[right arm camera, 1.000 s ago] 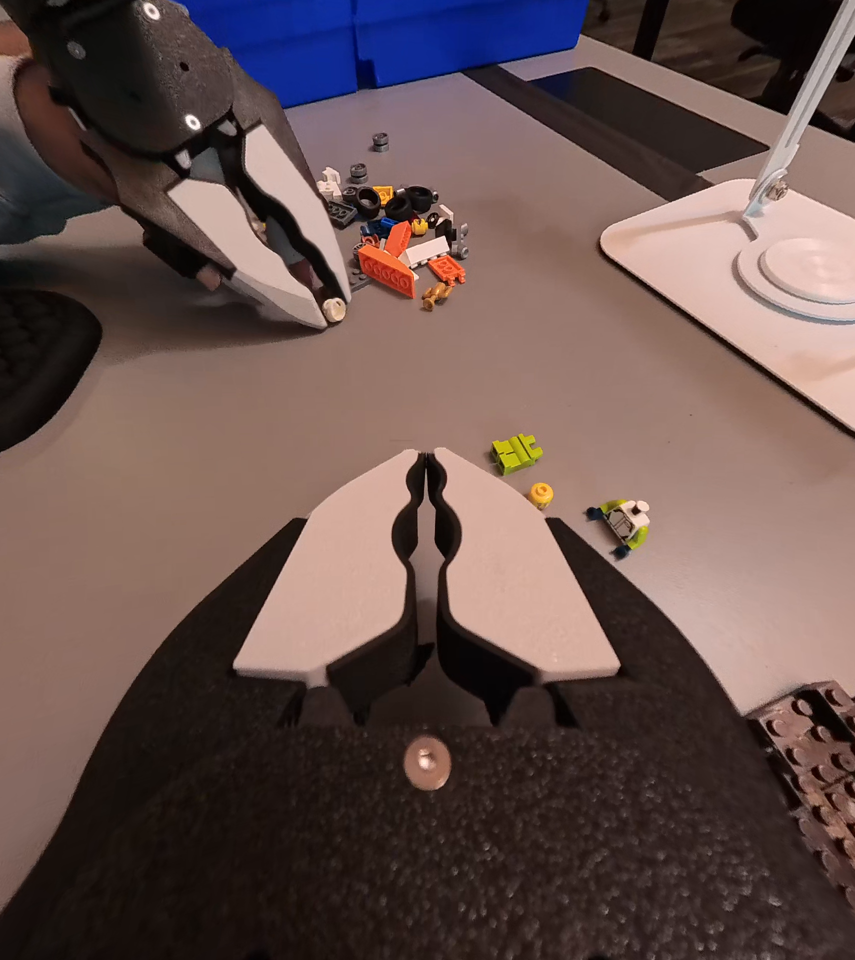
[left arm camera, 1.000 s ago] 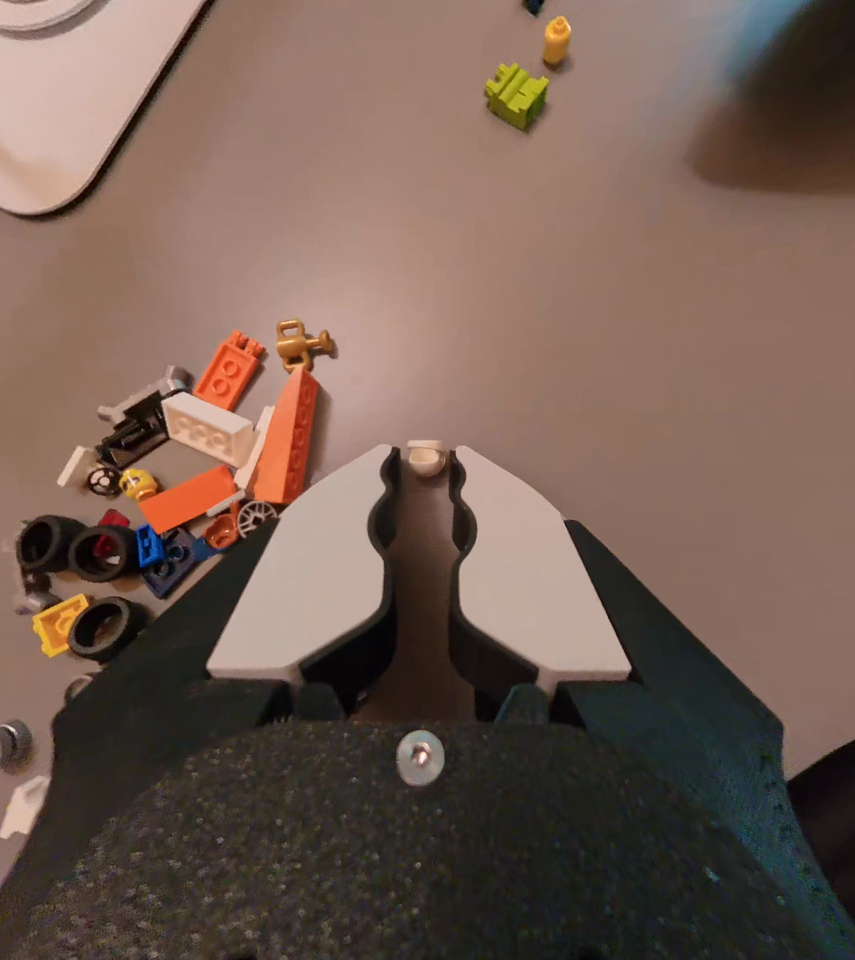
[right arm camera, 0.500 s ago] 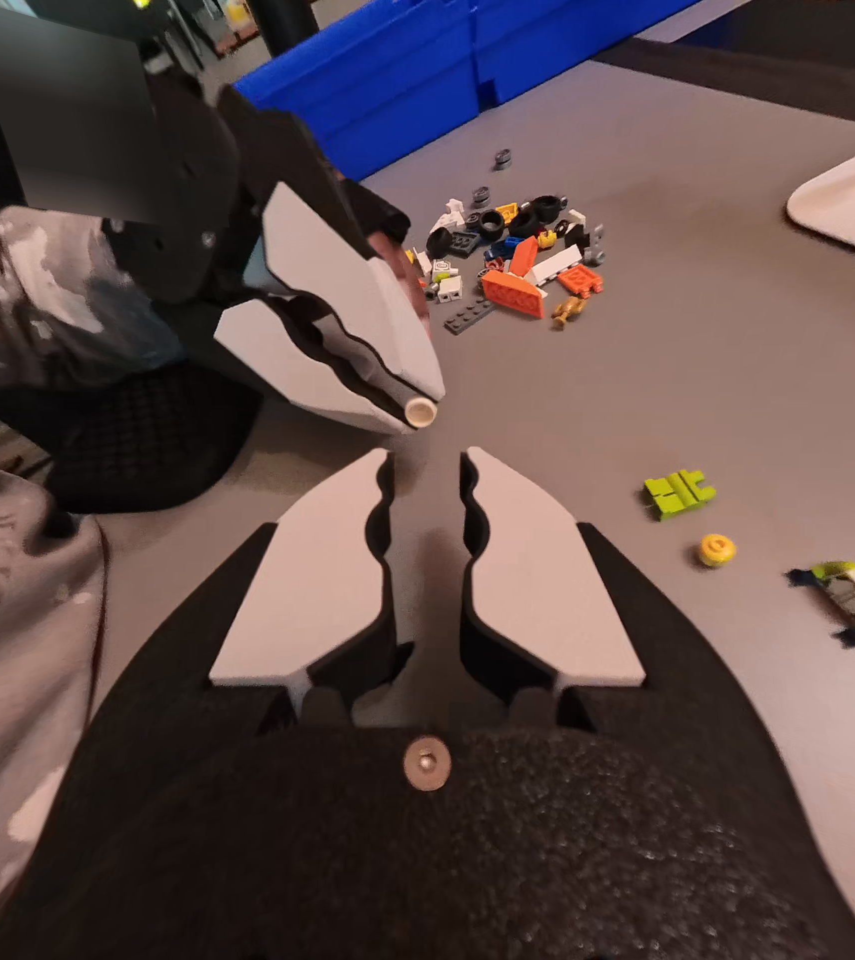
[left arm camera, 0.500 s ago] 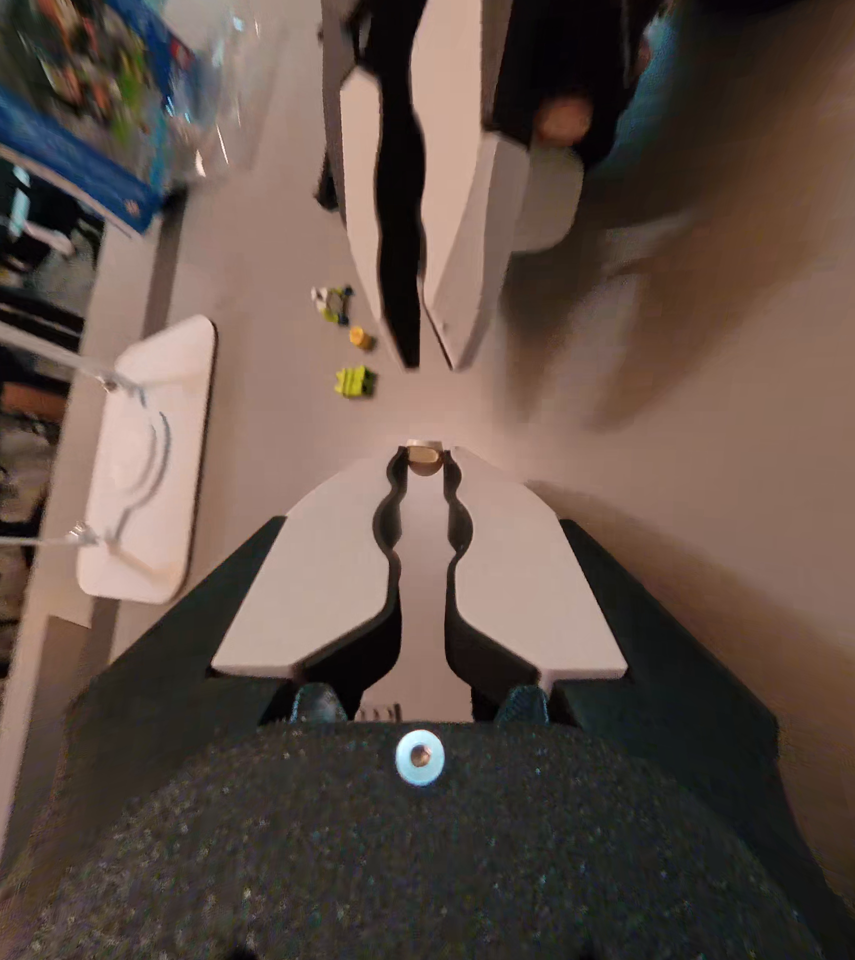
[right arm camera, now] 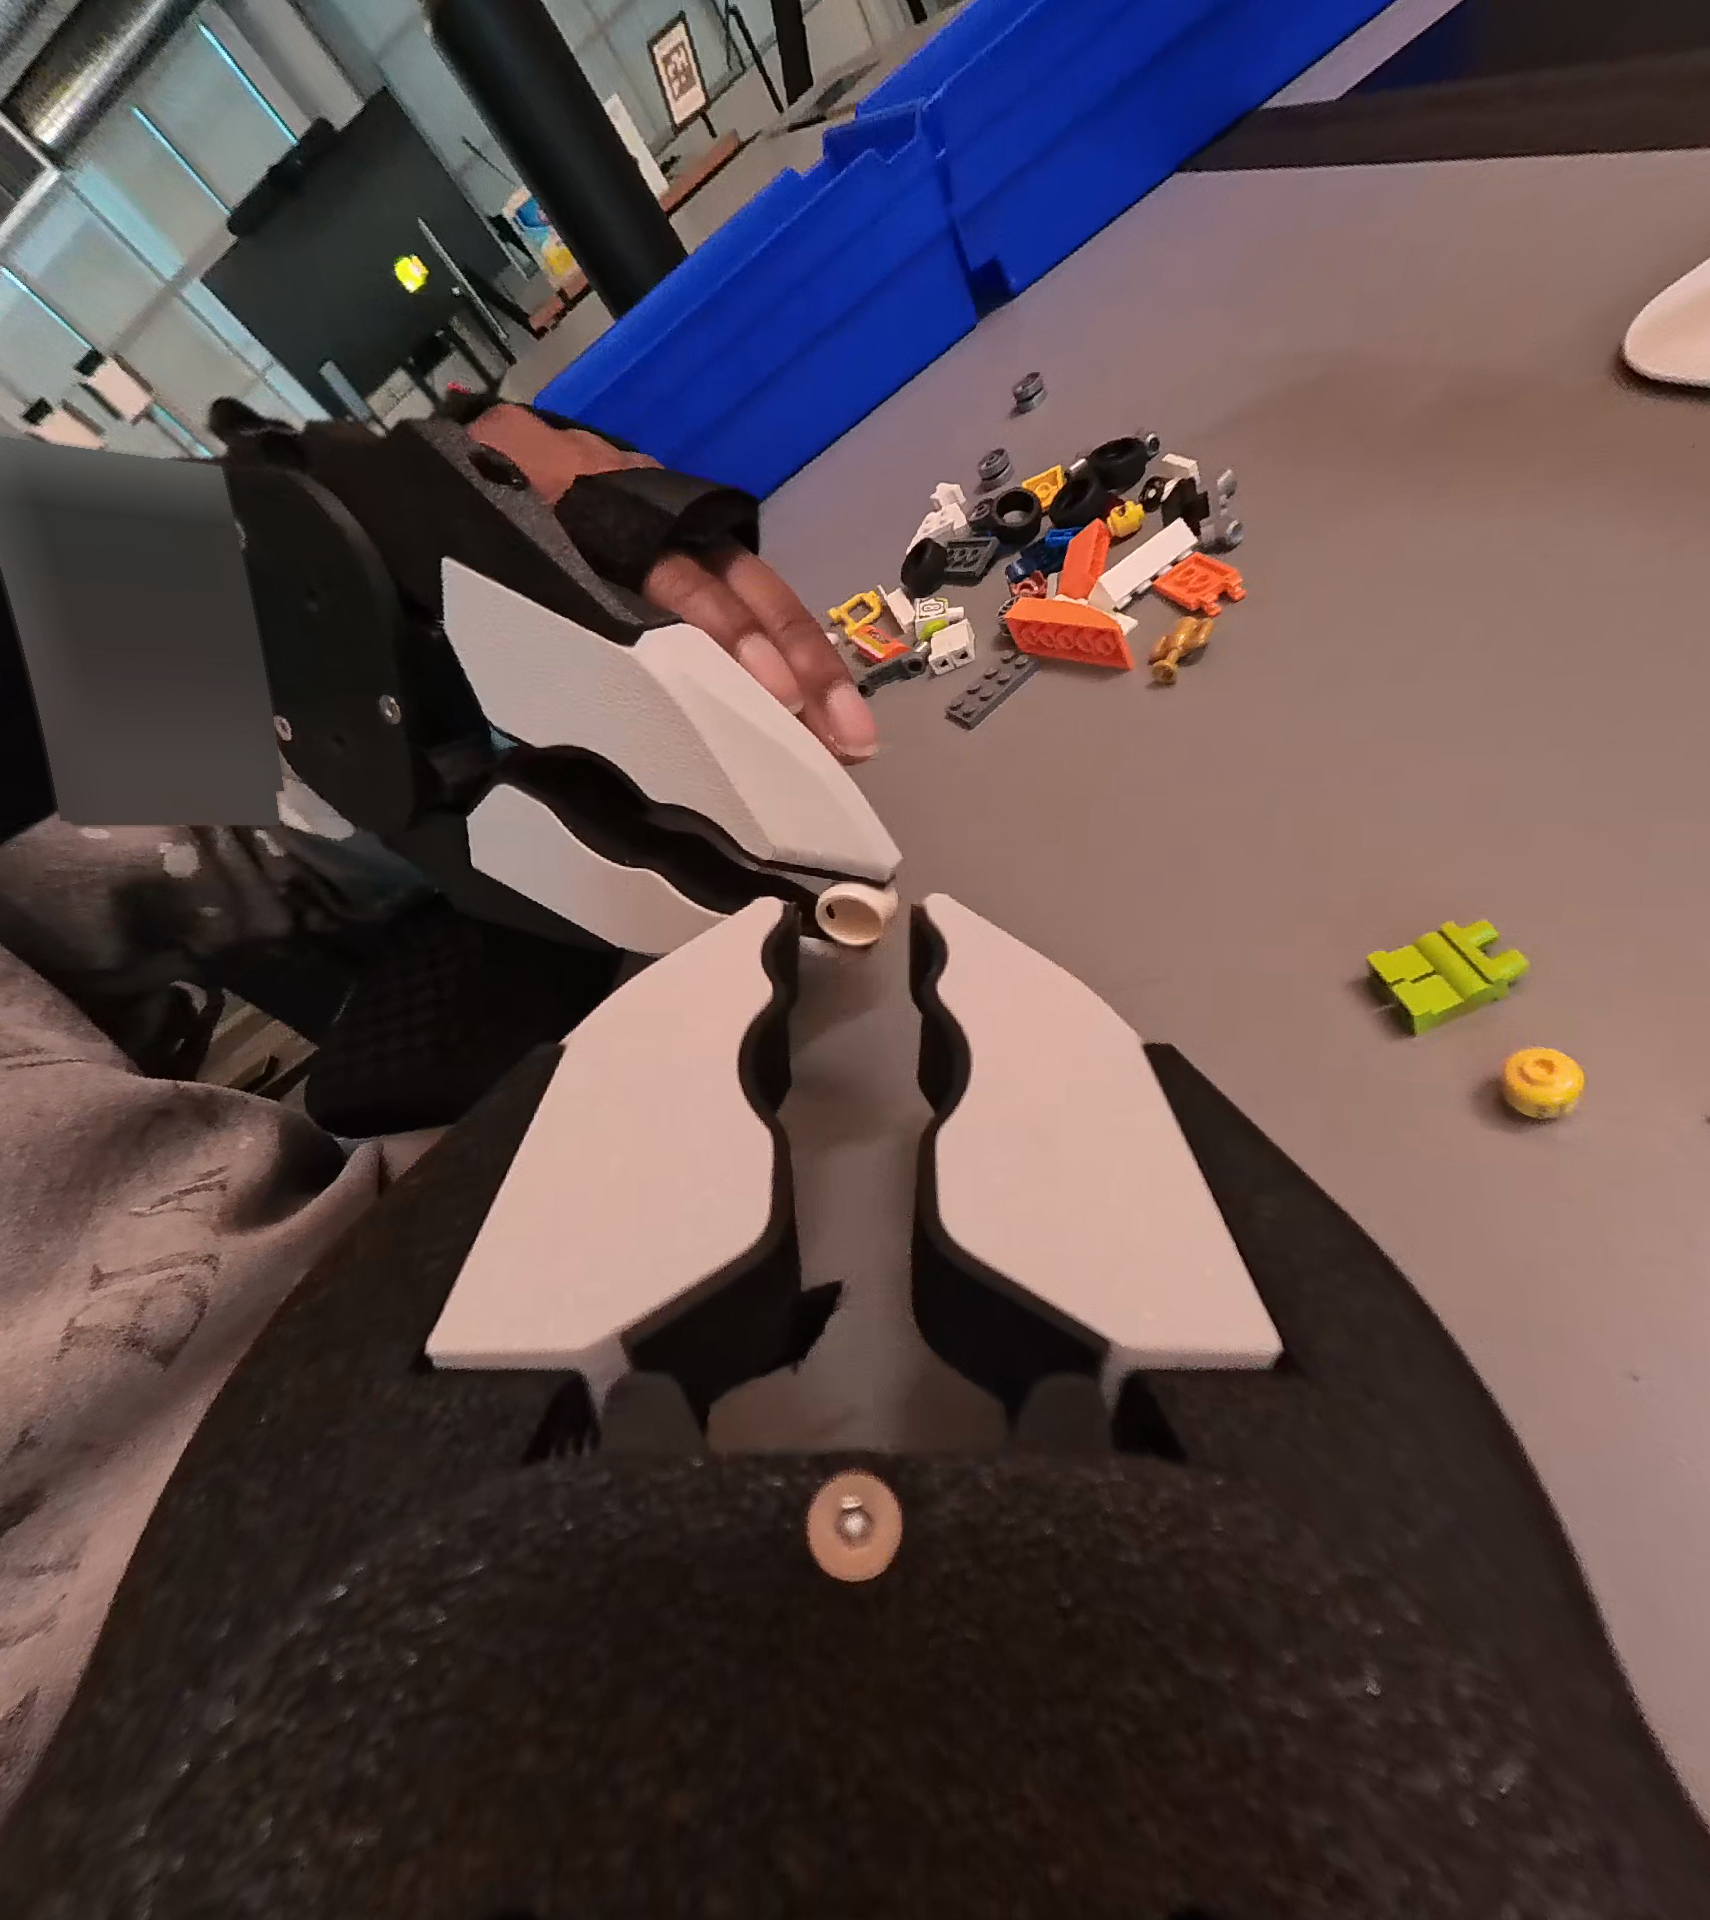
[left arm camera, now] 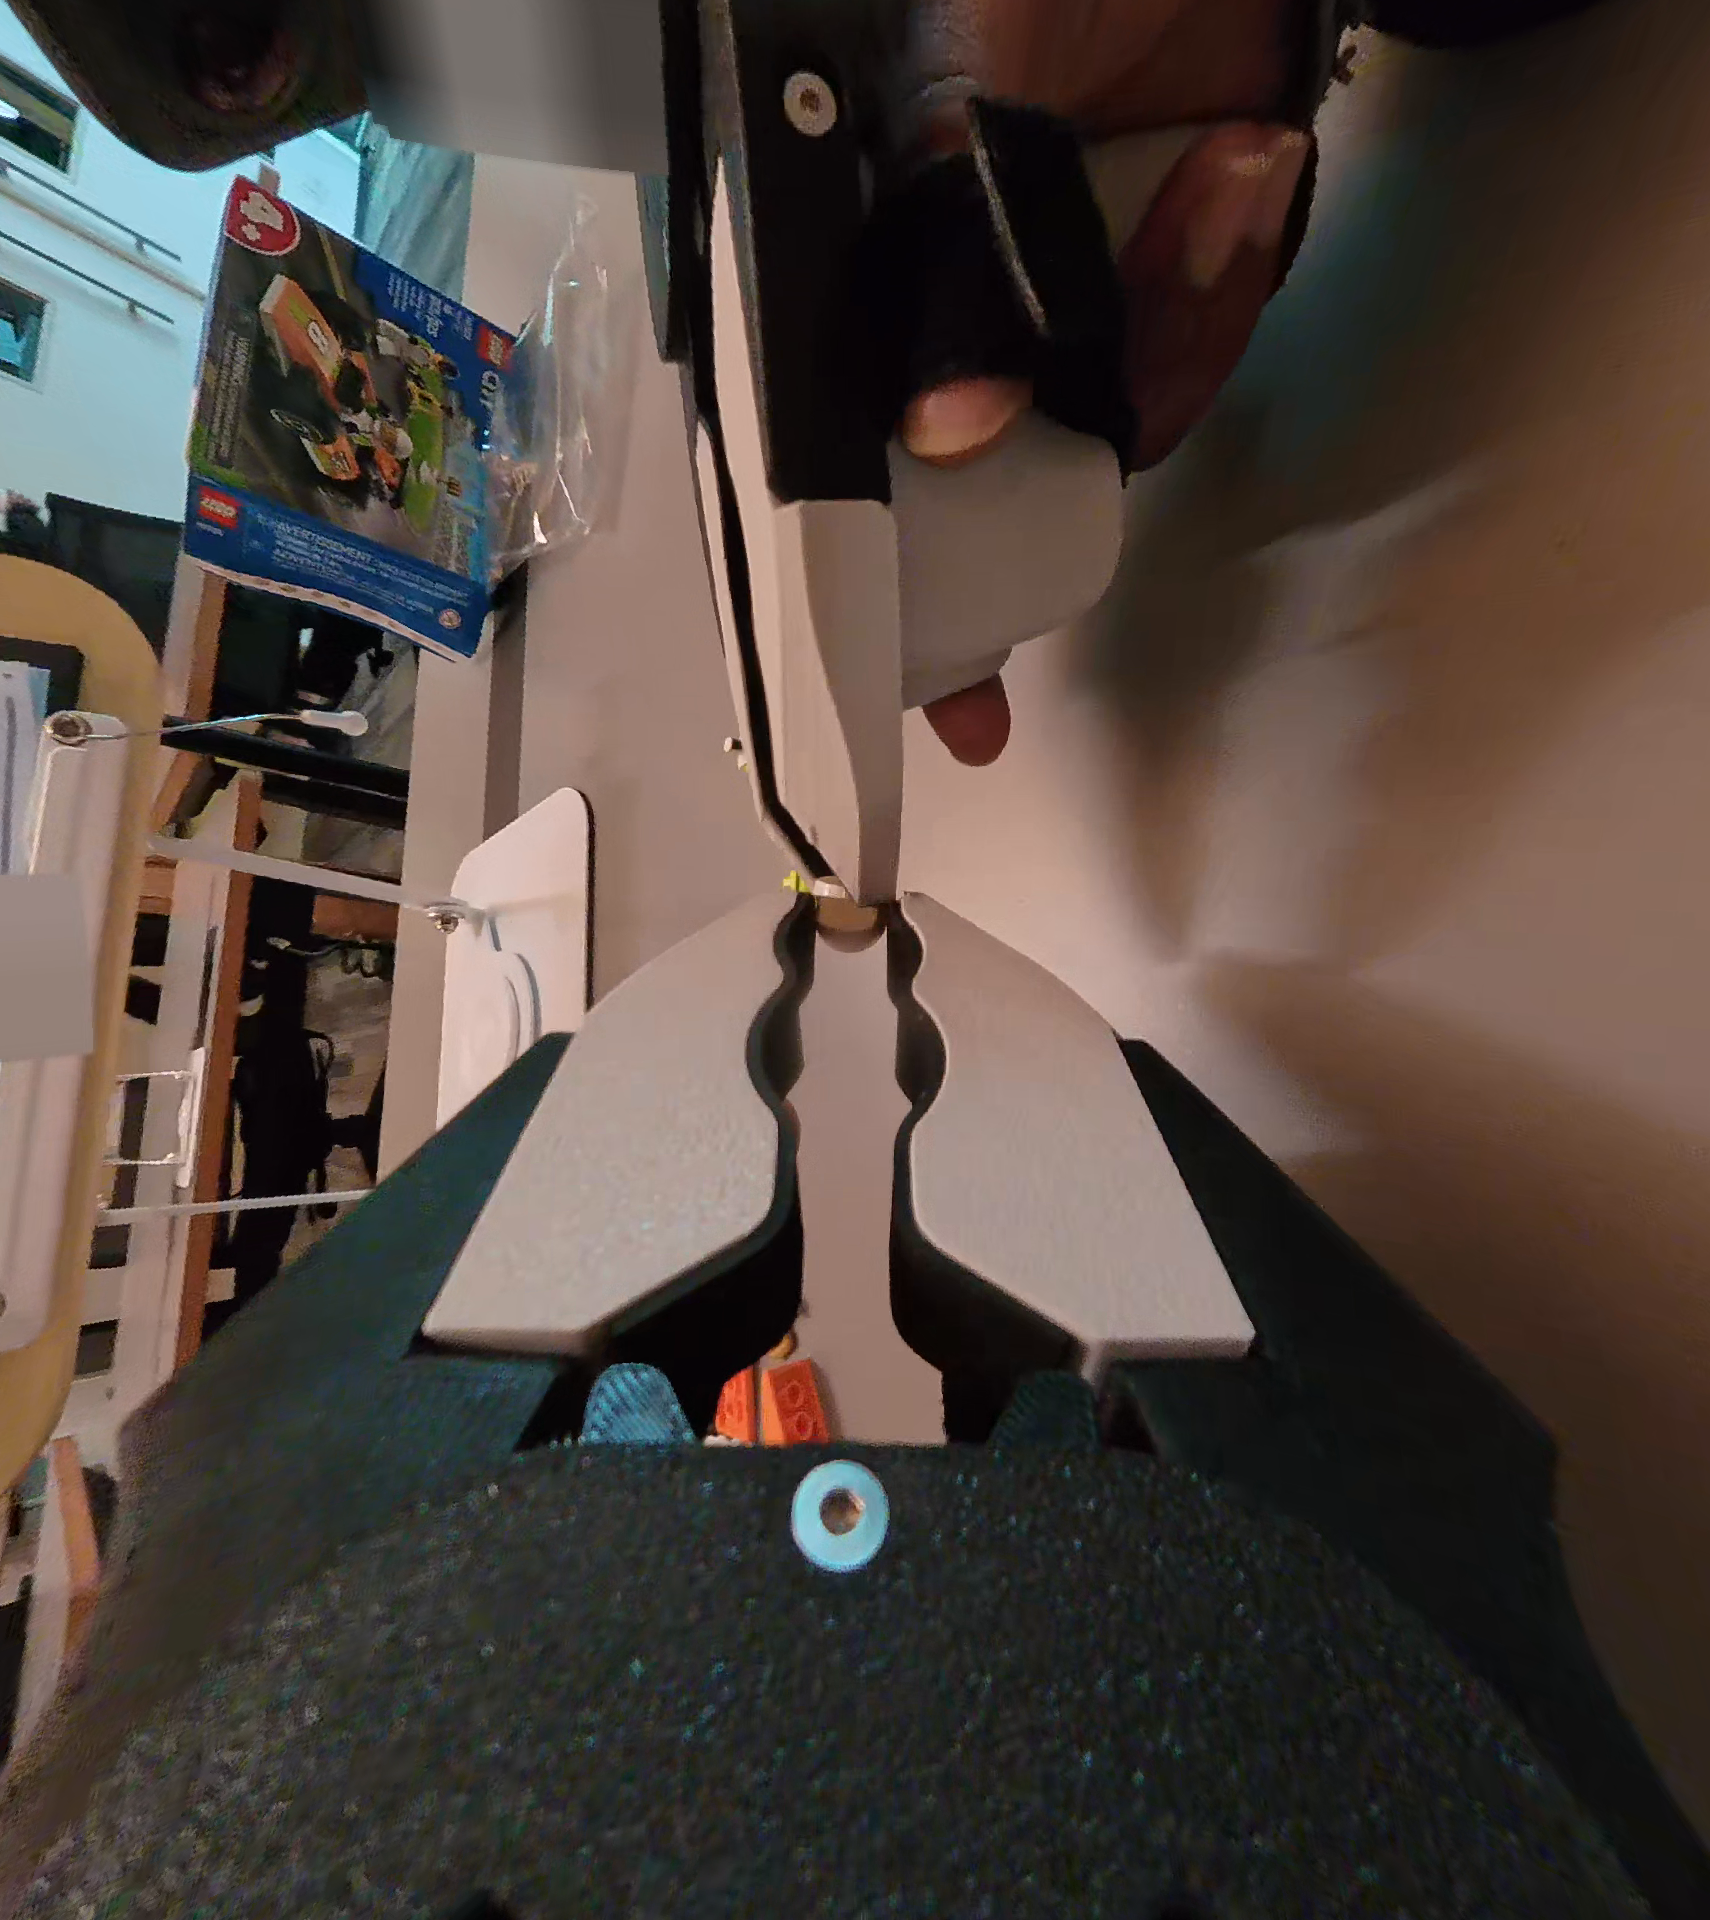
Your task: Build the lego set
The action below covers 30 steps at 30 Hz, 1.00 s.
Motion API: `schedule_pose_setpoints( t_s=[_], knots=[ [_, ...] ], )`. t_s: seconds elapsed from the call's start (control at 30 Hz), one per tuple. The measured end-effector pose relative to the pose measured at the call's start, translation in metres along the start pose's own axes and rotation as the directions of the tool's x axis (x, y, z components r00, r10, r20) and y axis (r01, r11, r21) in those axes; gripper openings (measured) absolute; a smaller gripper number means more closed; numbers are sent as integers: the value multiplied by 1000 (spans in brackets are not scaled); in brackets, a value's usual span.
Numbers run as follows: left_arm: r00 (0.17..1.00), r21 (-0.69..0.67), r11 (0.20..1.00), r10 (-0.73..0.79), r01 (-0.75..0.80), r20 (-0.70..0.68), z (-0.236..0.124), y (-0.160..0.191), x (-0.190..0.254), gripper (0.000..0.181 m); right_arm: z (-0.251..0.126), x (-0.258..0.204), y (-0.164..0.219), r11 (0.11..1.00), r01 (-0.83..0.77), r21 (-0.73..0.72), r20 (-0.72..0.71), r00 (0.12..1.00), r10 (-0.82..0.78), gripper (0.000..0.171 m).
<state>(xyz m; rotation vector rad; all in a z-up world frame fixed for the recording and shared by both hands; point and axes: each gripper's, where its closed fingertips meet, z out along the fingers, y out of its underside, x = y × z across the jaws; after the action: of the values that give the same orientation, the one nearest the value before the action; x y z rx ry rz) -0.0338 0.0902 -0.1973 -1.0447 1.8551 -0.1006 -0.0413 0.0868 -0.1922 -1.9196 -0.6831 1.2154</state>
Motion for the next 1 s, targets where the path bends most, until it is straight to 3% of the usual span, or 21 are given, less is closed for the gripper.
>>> schedule_pose_setpoints(
  t_s=[0.23,0.33,0.47,0.57,0.67,1.0],
  knots=[
    [1000,9,1000,-16,16,11,-3,-4,0,13,-3,-4,-1,1000,30,6,18,999,-30,12],
    [982,98,977,-183,187,-52,-8,-11,-2,14,-9,-9,-5,993,111,33,44,993,-113,12],
    [846,198,828,-482,525,-229,-18,-18,-9,24,-17,-21,-16,961,255,105,43,964,-261,12],
    [706,245,670,-602,700,-371,-25,-30,-13,26,-19,-34,-20,927,346,148,48,933,-356,12],
    [612,247,574,-623,780,-487,-32,-41,-12,19,-23,-44,-26,900,385,203,56,913,-403,12],
    [496,207,504,-548,838,-674,-51,-63,-1,17,-31,-66,-22,849,481,221,121,850,-513,12]
  ],
)
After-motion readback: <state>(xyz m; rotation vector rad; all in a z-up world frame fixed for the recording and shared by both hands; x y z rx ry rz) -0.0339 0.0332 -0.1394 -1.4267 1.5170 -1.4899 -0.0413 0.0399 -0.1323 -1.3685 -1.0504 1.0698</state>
